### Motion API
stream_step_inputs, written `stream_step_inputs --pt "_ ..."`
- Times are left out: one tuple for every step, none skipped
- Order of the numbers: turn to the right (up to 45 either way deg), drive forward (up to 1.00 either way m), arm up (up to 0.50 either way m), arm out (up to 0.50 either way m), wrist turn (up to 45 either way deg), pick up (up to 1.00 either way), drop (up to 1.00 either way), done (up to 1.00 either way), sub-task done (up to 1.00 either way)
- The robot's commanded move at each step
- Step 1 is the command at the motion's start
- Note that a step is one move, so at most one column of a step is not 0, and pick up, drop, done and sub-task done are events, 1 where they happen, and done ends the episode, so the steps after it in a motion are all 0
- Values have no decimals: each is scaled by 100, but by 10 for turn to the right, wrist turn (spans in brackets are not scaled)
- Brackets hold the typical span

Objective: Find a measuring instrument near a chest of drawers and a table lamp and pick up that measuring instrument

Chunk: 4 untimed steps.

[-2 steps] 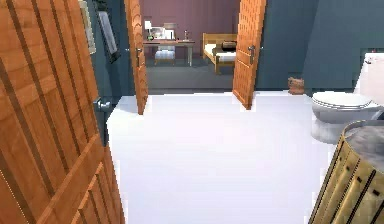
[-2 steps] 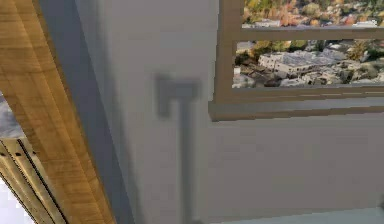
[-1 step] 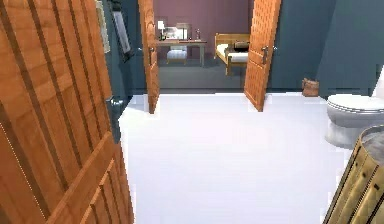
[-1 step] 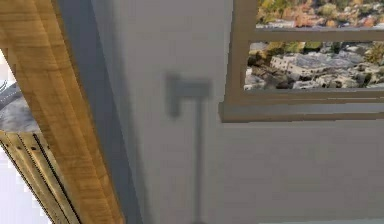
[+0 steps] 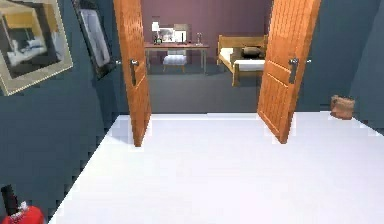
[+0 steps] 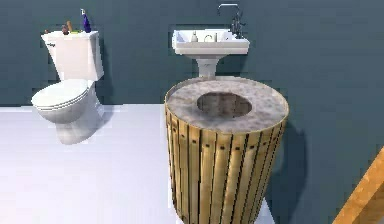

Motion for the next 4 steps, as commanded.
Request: stream_step_inputs --pt "-30 0 0 0 0 0 0 0 0" --pt "0 30 0 0 0 0 0 0 0" --pt "0 100 0 0 0 0 0 0 0" --pt "0 100 0 0 0 0 0 0 0"
